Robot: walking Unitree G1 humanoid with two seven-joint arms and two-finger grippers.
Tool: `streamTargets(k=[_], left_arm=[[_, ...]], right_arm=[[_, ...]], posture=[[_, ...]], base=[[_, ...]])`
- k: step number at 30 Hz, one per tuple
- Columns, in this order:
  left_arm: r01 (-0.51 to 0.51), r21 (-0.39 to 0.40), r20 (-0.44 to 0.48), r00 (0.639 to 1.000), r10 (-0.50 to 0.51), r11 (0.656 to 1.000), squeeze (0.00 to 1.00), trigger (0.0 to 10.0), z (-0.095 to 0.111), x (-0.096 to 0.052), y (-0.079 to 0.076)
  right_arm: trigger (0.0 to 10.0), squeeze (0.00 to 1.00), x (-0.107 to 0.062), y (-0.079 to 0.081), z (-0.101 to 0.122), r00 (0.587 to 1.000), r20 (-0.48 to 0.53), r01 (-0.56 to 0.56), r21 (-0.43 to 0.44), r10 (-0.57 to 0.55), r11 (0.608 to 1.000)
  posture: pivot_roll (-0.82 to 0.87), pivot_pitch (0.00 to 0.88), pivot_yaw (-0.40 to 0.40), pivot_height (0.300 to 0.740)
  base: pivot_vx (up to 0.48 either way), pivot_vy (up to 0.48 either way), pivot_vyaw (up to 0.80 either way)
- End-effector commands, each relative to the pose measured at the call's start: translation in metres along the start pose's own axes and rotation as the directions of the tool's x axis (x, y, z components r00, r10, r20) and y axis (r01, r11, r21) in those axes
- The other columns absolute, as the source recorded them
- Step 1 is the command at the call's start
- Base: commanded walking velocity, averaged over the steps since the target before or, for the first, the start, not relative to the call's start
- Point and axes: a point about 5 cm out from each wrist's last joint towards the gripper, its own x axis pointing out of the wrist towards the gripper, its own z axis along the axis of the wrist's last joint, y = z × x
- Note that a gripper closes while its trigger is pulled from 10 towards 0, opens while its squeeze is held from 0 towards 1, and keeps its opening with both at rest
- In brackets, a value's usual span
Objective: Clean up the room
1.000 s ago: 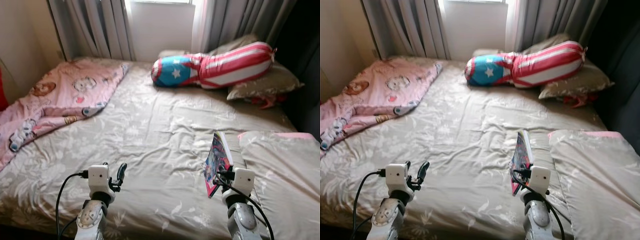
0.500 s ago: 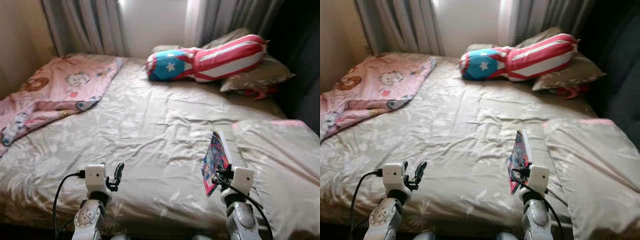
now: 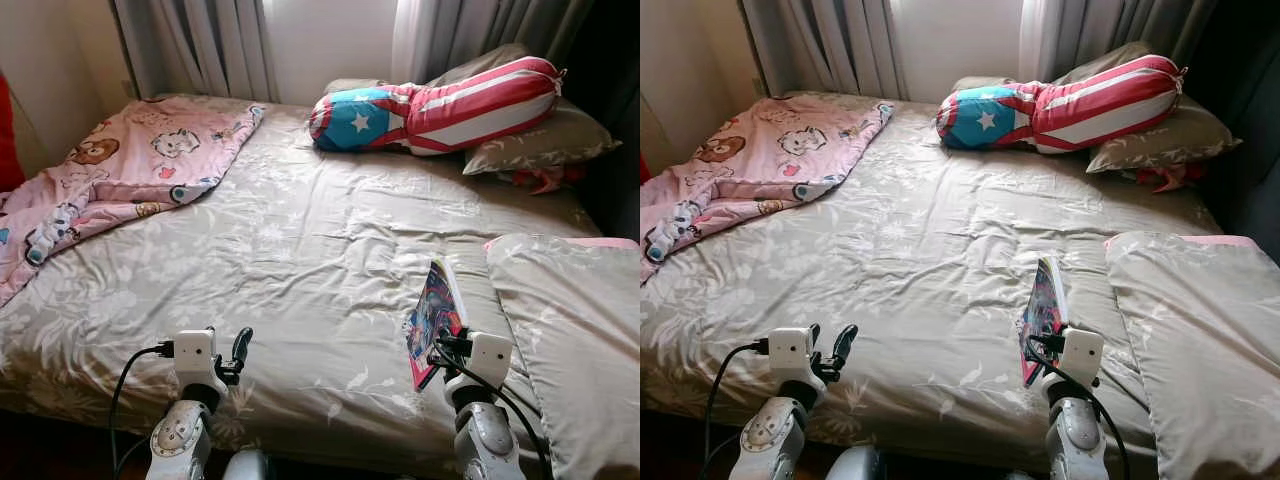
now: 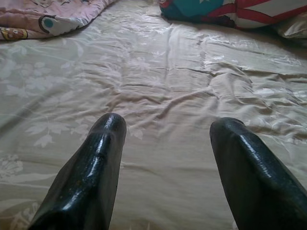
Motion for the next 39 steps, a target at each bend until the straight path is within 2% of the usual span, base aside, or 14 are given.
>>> streamTargets(k=[1,25,31,37,39], left_arm=[[0.006,0.000,0.017,1.000,-0.006,1.000,0.00,10.0,0.006,0.003,0.000],[-0.003,0.023,0.013,1.000,0.002,1.000,0.00,10.0,0.007,0.004,0.002],[-0.002,0.029,0.009,1.000,0.002,1.000,0.00,10.0,0.006,0.004,0.003],[0.002,0.031,0.007,1.000,-0.003,1.000,0.00,10.0,0.006,0.003,0.003],[0.010,0.037,0.007,1.000,-0.011,0.999,0.00,10.0,0.006,0.003,0.003]], right_arm=[[10.0,0.00,0.007,0.003,0.013,0.998,0.057,-0.013,0.003,0.012,1.000],[10.0,0.00,0.011,0.003,0.014,0.999,0.042,-0.005,0.006,0.005,1.000],[10.0,0.00,0.014,0.007,0.010,0.999,-0.005,-0.046,0.009,0.046,0.999],[10.0,0.00,0.015,0.013,0.009,0.996,-0.024,-0.089,0.067,0.091,0.994],[10.0,0.00,0.016,0.020,0.005,0.986,-0.065,-0.152,0.069,0.156,0.986]], posture=[[-0.01,0.008,-0.044,0.659],[-0.01,0.008,-0.038,0.659],[0.00,0.010,-0.034,0.659],[0.00,0.008,-0.029,0.659],[0.01,0.010,-0.022,0.659]], base=[[0.277,0.000,0.00],[0.332,0.000,0.00],[0.000,0.000,0.00],[0.000,0.000,0.00],[0.000,0.000,0.00]])
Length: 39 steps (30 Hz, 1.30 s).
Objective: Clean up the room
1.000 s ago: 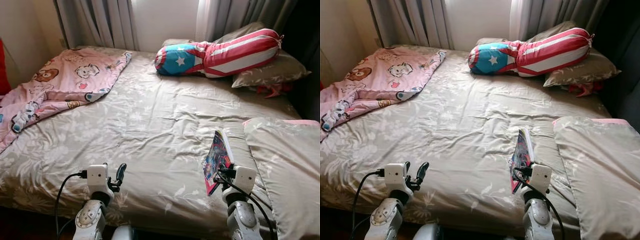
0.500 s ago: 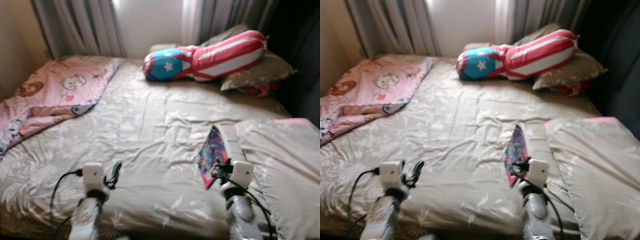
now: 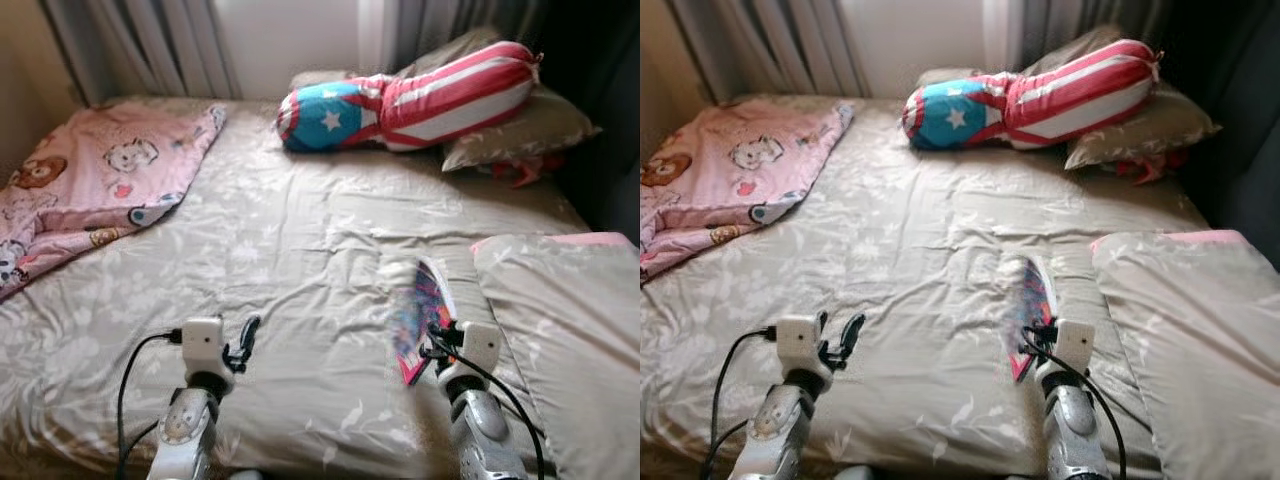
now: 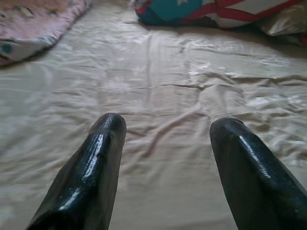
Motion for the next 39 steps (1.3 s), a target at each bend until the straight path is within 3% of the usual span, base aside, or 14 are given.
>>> streamTargets(k=[1,6,7,11,13,14,16,19,20,24,31,36,39], left_arm=[[0.010,0.005,-0.012,1.000,-0.010,1.000,0.00,10.0,-0.001,0.000,-0.001],[0.020,0.033,-0.008,1.000,-0.020,0.999,0.00,10.0,0.002,-0.003,0.004],[0.020,0.047,-0.010,1.000,-0.020,0.999,0.00,10.0,0.003,-0.005,0.008],[0.022,0.063,-0.013,1.000,-0.021,0.998,0.00,10.0,0.005,-0.008,0.013],[0.028,0.074,-0.018,0.999,-0.026,0.997,0.00,10.0,0.006,-0.009,0.016],[0.036,0.085,-0.023,0.999,-0.034,0.996,0.00,10.0,0.006,-0.011,0.018],[0.046,0.097,-0.028,0.999,-0.043,0.994,0.00,10.0,0.007,-0.013,0.019],[0.056,0.109,-0.033,0.998,-0.052,0.992,0.00,10.0,0.008,-0.016,0.020],[0.062,0.117,-0.034,0.998,-0.059,0.991,0.00,10.0,0.010,-0.018,0.020],[0.071,0.124,-0.042,0.997,-0.066,0.990,0.00,10.0,0.011,-0.021,0.021],[0.093,0.133,-0.056,0.995,-0.087,0.987,0.00,10.0,0.013,-0.026,0.019],[0.106,0.136,-0.080,0.992,-0.096,0.985,0.00,10.0,0.014,-0.029,0.019],[0.107,0.136,-0.083,0.992,-0.096,0.985,0.00,10.0,0.014,-0.030,0.019]], right_arm=[[10.0,0.00,0.006,0.014,0.005,0.996,-0.004,-0.089,0.011,0.089,0.996],[10.0,0.00,0.016,0.023,0.011,0.989,0.006,-0.140,0.289,0.145,0.947],[10.0,0.00,0.020,0.024,0.015,0.986,0.014,-0.160,0.361,0.166,0.919],[10.0,0.00,0.024,0.021,0.019,0.985,0.025,-0.164,0.438,0.170,0.884],[10.0,0.00,0.026,0.010,0.019,0.994,0.006,-0.096,0.496,0.107,0.863],[10.0,0.00,0.026,-0.002,0.015,0.999,-0.031,-0.013,0.561,0.036,0.828],[10.0,0.00,0.024,-0.011,0.009,0.996,-0.087,0.073,0.593,-0.026,0.802],[10.0,0.00,0.022,-0.021,0.004,0.987,-0.134,0.149,0.620,-0.084,0.770],[10.0,0.00,0.018,-0.031,0.000,0.975,-0.170,0.221,0.640,-0.145,0.736],[10.0,0.00,0.014,-0.040,-0.004,0.959,-0.204,0.284,0.653,-0.199,0.702],[10.0,0.00,0.007,-0.054,-0.009,0.931,-0.246,0.365,0.639,-0.269,0.677],[10.0,0.00,-0.002,-0.070,-0.014,0.894,-0.285,0.447,0.637,-0.347,0.628],[10.0,0.00,-0.004,-0.073,-0.015,0.885,-0.291,0.463,0.621,-0.363,0.632]], posture=[[0.01,0.012,-0.018,0.659],[0.03,0.022,0.000,0.659],[0.05,0.035,0.014,0.659],[0.06,0.047,0.028,0.659],[0.07,0.056,0.043,0.659],[0.08,0.063,0.055,0.659],[0.09,0.068,0.064,0.659],[0.12,0.076,0.078,0.659],[0.13,0.086,0.089,0.659],[0.14,0.096,0.104,0.659],[0.15,0.111,0.118,0.659],[0.15,0.120,0.124,0.659],[0.15,0.125,0.126,0.659]], base=[[0.000,0.000,0.00],[0.000,0.000,0.00],[0.000,0.000,0.00],[0.000,0.000,0.00],[0.000,0.000,0.00],[0.000,0.000,0.00],[0.000,0.000,0.00],[0.000,0.000,0.00],[0.000,0.000,0.00],[0.000,0.000,0.00],[0.000,0.000,0.00],[0.000,0.000,0.00],[0.000,0.000,0.00]])
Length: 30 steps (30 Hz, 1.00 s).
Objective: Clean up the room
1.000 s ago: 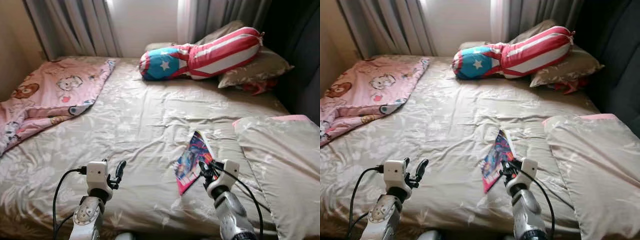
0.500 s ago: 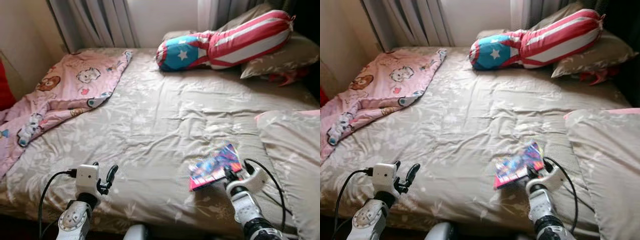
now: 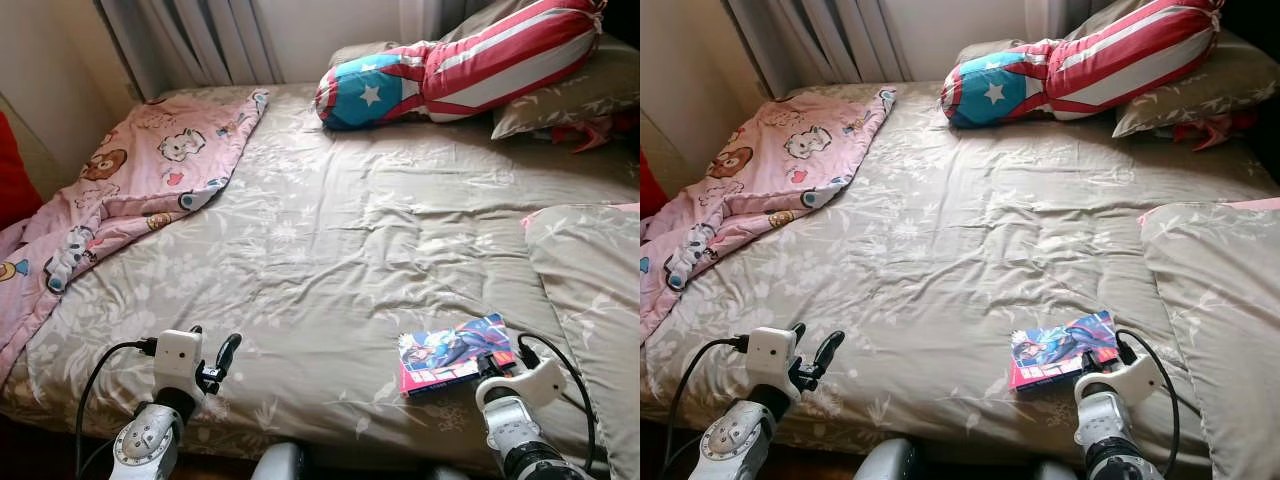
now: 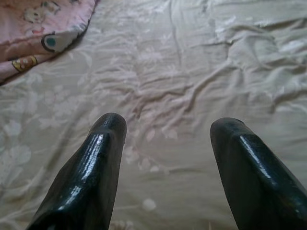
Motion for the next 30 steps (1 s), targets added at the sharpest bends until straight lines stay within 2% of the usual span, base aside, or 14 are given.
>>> streamTargets(k=[1,2,3,5,10,13,14,15,21,24,26,30], left_arm=[[0.011,0.029,-0.018,1.000,-0.010,1.000,0.00,10.0,0.000,-0.003,0.003],[0.012,0.030,-0.020,1.000,-0.012,0.999,0.00,10.0,0.000,-0.004,0.003],[0.012,0.031,-0.021,1.000,-0.012,0.999,0.00,10.0,0.000,-0.005,0.003],[0.013,0.031,-0.026,1.000,-0.012,0.999,0.00,10.0,-0.001,-0.005,0.003],[0.014,0.030,-0.032,0.999,-0.013,0.999,0.00,10.0,-0.001,-0.005,0.004],[0.018,0.029,-0.031,0.999,-0.017,0.999,0.00,10.0,0.000,-0.005,0.001],[0.018,0.028,-0.031,0.999,-0.017,0.999,0.00,10.0,0.000,-0.006,0.001],[0.018,0.028,-0.031,0.999,-0.017,0.999,0.00,10.0,0.001,-0.006,0.001],[0.019,0.023,-0.029,0.999,-0.019,1.000,0.00,10.0,0.000,-0.005,-0.003],[0.019,0.019,-0.029,0.999,-0.018,1.000,0.00,10.0,0.000,-0.003,-0.005],[0.015,0.014,-0.027,1.000,-0.015,1.000,0.00,10.0,0.000,-0.002,-0.007],[0.011,0.008,-0.024,1.000,-0.010,1.000,0.00,10.0,0.000,0.001,-0.009]], right_arm=[[10.0,0.00,-0.001,-0.006,-0.001,1.000,0.005,0.029,-0.009,-0.029,1.000],[10.0,0.60,-0.001,-0.006,0.000,0.999,0.012,0.032,-0.009,-0.032,0.999],[10.0,0.70,-0.001,-0.006,0.001,0.999,0.015,0.032,-0.008,-0.032,0.999],[10.0,0.70,-0.001,-0.006,0.002,0.999,0.018,0.032,-0.005,-0.032,0.999],[10.0,0.69,-0.001,-0.006,0.003,0.999,0.023,0.038,-0.007,-0.037,0.999],[10.0,0.62,0.000,-0.005,0.007,0.998,0.042,0.044,-0.006,-0.044,0.999],[10.0,0.10,0.000,-0.004,0.009,0.998,0.049,0.042,-0.003,-0.042,0.999],[10.0,0.00,0.001,-0.003,0.011,0.998,0.056,0.041,-0.003,-0.040,0.999],[10.0,0.00,0.002,-0.001,0.020,0.995,0.090,0.035,0.013,-0.036,0.999],[10.0,0.00,0.000,-0.004,0.013,0.998,0.063,0.032,-0.035,-0.029,0.999],[10.0,0.00,-0.003,-0.012,0.004,0.998,0.039,0.051,-0.063,-0.049,0.997],[10.0,0.00,-0.010,-0.030,-0.012,0.996,-0.002,0.087,-0.062,-0.087,0.994]], posture=[[0.15,0.125,0.126,0.659],[0.15,0.131,0.130,0.659],[0.15,0.131,0.130,0.659],[0.15,0.131,0.130,0.659],[0.15,0.133,0.132,0.659],[0.15,0.131,0.130,0.659],[0.15,0.131,0.129,0.659],[0.15,0.131,0.129,0.659],[0.13,0.117,0.118,0.659],[0.12,0.106,0.107,0.659],[0.11,0.099,0.099,0.659],[0.11,0.092,0.091,0.659]], base=[[0.000,0.000,0.00],[0.000,0.000,0.00],[0.000,0.000,0.00],[0.000,0.000,0.00],[0.000,0.000,0.00],[0.000,0.000,0.00],[0.000,0.000,0.00],[0.000,0.000,0.00],[0.000,0.000,0.00],[0.000,0.000,0.00],[0.000,0.000,0.00],[0.000,0.000,0.00]])
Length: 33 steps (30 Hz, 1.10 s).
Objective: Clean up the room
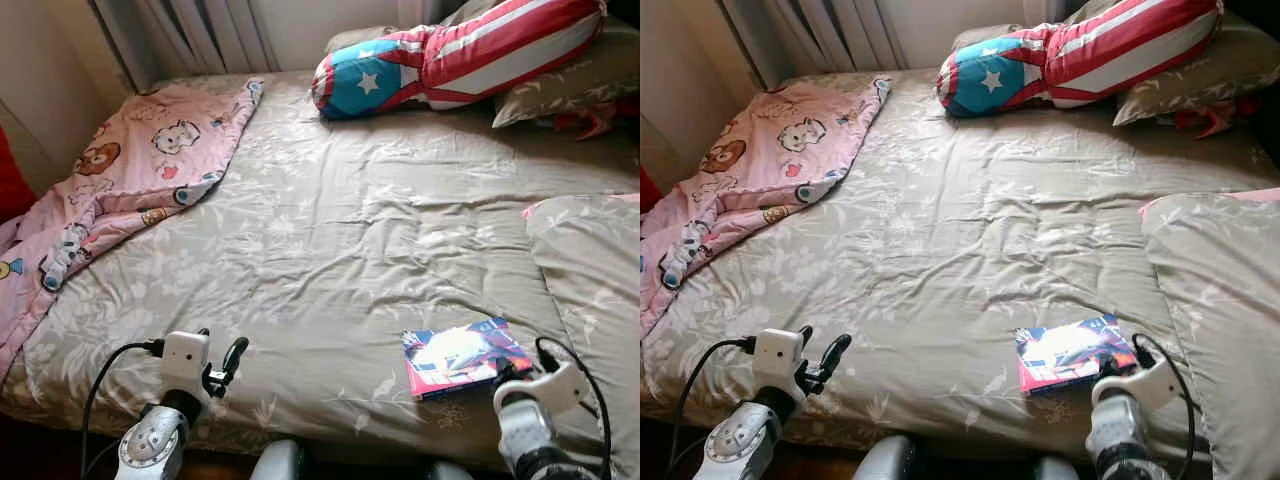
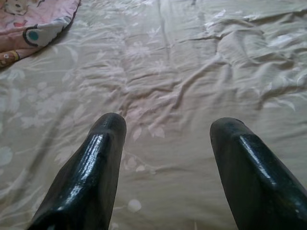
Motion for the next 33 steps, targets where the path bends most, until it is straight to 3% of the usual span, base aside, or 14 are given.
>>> streamTargets(k=[1,10,14,17,23,25,30,31,32,33], left_arm=[[-0.014,0.017,-0.030,0.999,0.015,1.000,0.00,10.0,-0.006,-0.002,0.002],[-0.038,0.002,-0.033,0.999,0.038,0.999,0.00,10.0,-0.010,0.002,0.003],[-0.046,-0.014,-0.053,0.998,0.045,0.999,0.00,10.0,-0.017,0.006,0.000],[-0.085,-0.061,-0.093,0.993,0.079,0.995,0.00,10.0,-0.029,0.007,0.001],[-0.148,-0.123,-0.228,0.967,0.117,0.981,0.00,10.0,-0.060,0.007,0.002],[-0.152,-0.125,-0.244,0.962,0.119,0.980,0.00,10.0,-0.063,0.007,0.003],[-0.202,-0.123,-0.375,0.916,0.143,0.972,0.00,10.0,-0.090,-0.004,0.001],[-0.210,-0.126,-0.391,0.909,0.146,0.969,0.00,10.0,-0.093,-0.005,0.000],[-0.229,-0.126,-0.435,0.887,0.153,0.965,0.00,10.0,-0.101,-0.007,-0.002],[-0.229,-0.126,-0.435,0.887,0.153,0.965,0.00,10.0,-0.101,-0.007,-0.002]], right_arm=[[10.0,0.00,-0.003,-0.004,-0.011,1.000,-0.031,0.002,-0.010,-0.002,1.000],[10.0,0.00,-0.010,-0.015,-0.029,0.997,-0.081,0.000,-0.047,-0.004,0.999],[10.0,0.00,-0.009,-0.009,-0.026,0.997,-0.063,-0.055,-0.133,0.047,0.990],[10.0,0.00,-0.010,-0.003,-0.028,0.991,-0.077,-0.131,-0.314,0.112,0.940],[10.0,0.00,-0.016,0.011,-0.040,0.952,-0.125,-0.305,-0.450,0.279,0.839],[10.0,0.00,-0.017,0.010,-0.043,0.949,-0.144,-0.315,-0.472,0.280,0.823],[10.0,0.00,-0.024,-0.010,-0.059,0.952,-0.229,-0.297,-0.528,0.203,0.796],[10.0,0.00,-0.025,-0.013,-0.062,0.949,-0.247,-0.301,-0.545,0.194,0.782],[10.0,0.00,-0.028,-0.017,-0.070,0.938,-0.295,-0.326,-0.584,0.180,0.744],[10.0,0.00,-0.028,-0.017,-0.070,0.938,-0.295,-0.326,-0.584,0.180,0.744]], posture=[[0.11,0.091,0.088,0.659],[0.09,0.084,0.063,0.659],[0.08,0.070,0.046,0.659],[0.05,0.046,0.031,0.659],[0.02,0.000,0.014,0.678],[0.01,0.000,0.011,0.683],[0.01,0.000,-0.011,0.713],[0.02,0.000,-0.015,0.718],[0.02,0.000,-0.024,0.728],[0.02,0.000,-0.024,0.728]], base=[[0.000,0.000,0.00],[0.000,0.000,0.00],[0.000,0.000,0.00],[0.000,0.000,0.00],[0.000,0.000,0.00],[0.000,0.000,0.00],[0.000,0.000,0.00],[0.000,0.000,0.00],[0.000,0.000,0.00],[0.000,0.000,0.00]])
